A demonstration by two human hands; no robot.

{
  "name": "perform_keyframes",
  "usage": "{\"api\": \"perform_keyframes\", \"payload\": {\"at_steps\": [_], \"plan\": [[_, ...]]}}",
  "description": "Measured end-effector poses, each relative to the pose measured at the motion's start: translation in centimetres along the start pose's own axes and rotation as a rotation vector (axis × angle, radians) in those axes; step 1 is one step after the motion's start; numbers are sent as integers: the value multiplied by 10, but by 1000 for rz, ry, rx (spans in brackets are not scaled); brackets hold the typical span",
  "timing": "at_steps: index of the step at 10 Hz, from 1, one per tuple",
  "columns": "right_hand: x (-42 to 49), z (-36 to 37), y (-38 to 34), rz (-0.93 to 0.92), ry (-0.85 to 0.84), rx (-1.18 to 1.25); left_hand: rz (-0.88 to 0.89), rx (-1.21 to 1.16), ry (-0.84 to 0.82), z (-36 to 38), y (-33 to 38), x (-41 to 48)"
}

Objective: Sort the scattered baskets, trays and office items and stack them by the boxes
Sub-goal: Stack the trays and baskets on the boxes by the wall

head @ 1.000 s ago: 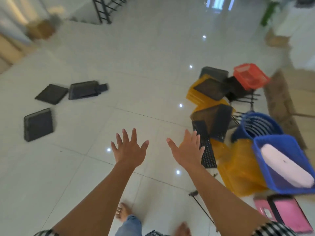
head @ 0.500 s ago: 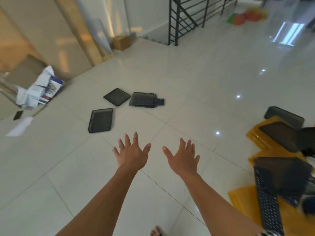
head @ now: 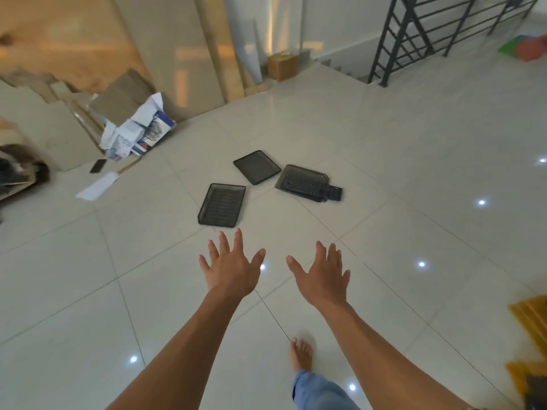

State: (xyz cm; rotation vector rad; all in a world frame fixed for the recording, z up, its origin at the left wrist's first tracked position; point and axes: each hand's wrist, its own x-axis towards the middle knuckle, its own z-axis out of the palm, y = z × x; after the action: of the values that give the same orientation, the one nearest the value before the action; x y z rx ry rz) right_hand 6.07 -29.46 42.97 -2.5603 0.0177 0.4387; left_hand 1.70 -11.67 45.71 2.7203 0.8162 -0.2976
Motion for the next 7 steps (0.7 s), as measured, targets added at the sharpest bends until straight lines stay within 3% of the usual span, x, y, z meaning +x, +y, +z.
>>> {"api": "perform_keyframes", "payload": {"at_steps": [3,5,7], "plan": [[143,4,-91,-143,-85,-69,-178,-56,2,-38,-9,121],[210,35,-172,-225,-149,-101,-322,-105,16,-61,-66,186],[269,80,-264,-237,-151,-86,-351,-109,29,-87,-130,279]]}}
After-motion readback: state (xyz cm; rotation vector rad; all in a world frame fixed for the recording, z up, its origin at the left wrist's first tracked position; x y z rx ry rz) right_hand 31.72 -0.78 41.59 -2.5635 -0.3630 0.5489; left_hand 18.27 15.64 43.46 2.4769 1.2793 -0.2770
